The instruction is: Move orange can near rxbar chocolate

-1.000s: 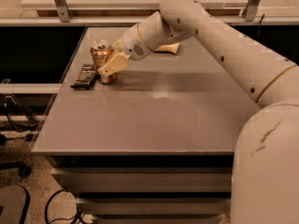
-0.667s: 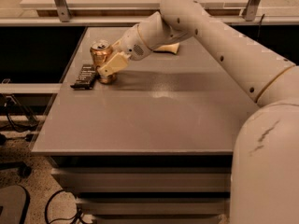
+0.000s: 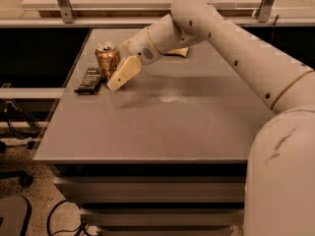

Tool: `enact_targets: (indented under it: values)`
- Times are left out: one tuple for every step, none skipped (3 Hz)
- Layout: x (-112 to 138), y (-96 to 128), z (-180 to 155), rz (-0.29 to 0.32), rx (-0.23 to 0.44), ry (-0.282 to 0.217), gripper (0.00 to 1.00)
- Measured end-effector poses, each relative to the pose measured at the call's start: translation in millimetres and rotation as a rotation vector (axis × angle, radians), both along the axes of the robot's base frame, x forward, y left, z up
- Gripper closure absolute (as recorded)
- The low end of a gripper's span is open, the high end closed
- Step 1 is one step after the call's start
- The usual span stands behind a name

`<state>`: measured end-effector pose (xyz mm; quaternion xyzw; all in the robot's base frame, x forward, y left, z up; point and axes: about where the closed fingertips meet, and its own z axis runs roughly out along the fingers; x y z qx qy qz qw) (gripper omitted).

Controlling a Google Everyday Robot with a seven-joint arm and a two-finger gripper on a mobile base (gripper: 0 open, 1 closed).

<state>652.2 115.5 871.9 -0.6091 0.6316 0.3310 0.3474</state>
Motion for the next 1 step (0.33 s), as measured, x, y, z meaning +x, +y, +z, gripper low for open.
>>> enact_targets:
  values:
    - [-2.5,1.1,1.2,0.012,-0.006,-0.001,0.0]
